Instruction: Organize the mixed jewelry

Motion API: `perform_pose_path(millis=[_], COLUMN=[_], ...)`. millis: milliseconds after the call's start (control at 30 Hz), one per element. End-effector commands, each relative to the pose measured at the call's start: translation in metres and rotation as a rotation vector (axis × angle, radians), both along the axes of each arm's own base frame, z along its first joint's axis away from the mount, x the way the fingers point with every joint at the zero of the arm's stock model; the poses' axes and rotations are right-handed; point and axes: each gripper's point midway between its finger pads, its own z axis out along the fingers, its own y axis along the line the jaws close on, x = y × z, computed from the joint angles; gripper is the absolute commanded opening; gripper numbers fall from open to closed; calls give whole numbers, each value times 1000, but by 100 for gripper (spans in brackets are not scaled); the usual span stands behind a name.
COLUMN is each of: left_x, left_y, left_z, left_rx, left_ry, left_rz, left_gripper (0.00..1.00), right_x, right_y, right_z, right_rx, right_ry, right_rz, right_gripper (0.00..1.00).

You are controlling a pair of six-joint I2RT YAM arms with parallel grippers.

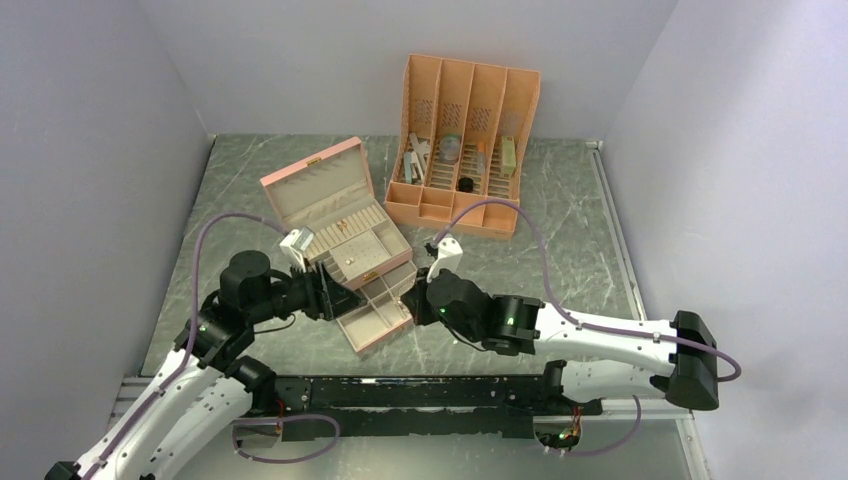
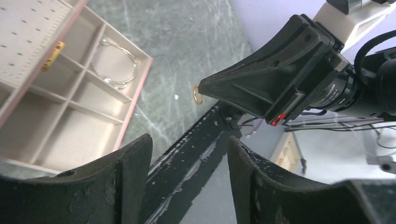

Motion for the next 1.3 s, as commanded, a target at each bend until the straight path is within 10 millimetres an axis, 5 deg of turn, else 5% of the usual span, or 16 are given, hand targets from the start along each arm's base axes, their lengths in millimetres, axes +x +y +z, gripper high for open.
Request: perform_pose_path(millis=[0,500,1267], left_x=[-12,-18,-17], left_y=[-20,-33,-33], left_z=[16,13,12], left_rx=[-171,-317,-322], left_ry=[64,186,176], left_rz=[-98,-139,-135], left_gripper=[64,56,20], right_x=[-5,-18,-23], right_y=[25,48,47], right_z=[32,51,58], right_rx=[106,160,190], right_ry=[-45,-71,-85], right_rz=[57,102,93], right_gripper=[0,0,0])
